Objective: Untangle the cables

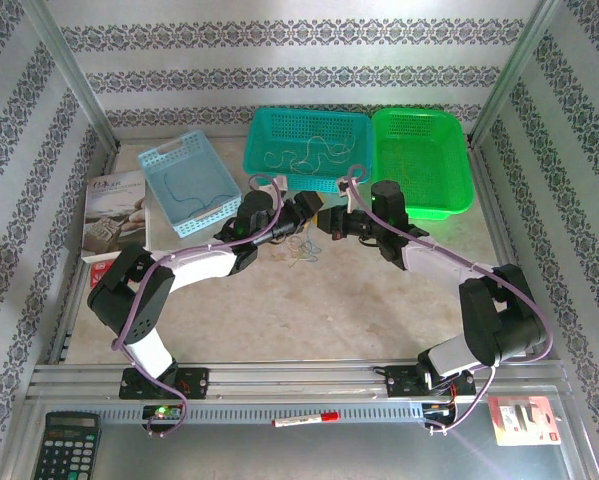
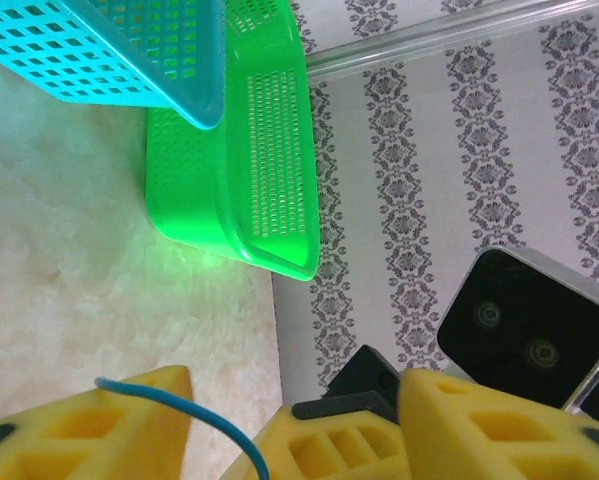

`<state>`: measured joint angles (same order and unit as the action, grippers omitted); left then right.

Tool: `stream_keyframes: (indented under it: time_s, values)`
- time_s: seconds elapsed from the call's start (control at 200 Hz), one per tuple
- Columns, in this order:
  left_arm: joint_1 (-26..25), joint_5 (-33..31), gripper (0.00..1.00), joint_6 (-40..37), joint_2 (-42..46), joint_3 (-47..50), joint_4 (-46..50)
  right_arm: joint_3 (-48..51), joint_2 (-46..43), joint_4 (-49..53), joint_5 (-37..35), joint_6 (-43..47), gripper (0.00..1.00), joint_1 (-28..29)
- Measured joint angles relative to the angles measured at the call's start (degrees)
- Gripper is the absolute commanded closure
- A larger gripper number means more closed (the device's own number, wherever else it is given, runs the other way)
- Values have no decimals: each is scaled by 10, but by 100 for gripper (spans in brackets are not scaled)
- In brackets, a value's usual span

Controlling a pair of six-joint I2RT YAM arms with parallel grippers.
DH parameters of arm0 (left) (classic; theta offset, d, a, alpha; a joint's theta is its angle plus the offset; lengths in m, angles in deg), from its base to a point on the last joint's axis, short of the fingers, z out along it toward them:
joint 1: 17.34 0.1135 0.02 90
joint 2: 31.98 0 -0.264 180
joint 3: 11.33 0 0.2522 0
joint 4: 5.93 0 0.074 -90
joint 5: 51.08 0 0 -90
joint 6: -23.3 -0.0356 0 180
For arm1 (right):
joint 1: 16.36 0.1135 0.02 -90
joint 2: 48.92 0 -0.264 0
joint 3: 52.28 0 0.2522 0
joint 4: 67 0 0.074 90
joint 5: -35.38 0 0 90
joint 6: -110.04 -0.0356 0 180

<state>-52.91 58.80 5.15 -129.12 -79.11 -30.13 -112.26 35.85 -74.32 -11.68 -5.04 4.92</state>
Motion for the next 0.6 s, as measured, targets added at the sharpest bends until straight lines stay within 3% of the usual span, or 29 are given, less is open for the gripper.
stream_keyframes:
  time_s: [0.205,0.51,0.605]
  values:
    - [4,-7,66,-9,0,0,0,2,-1,-2,0,0,100,0]
    - [12,-12,100,-32,14,3,13,10,-5,-9,0,0,100,0]
    - [12,-8,100,-42,16,2,24,18,-10,-14,-1,-2,77,0]
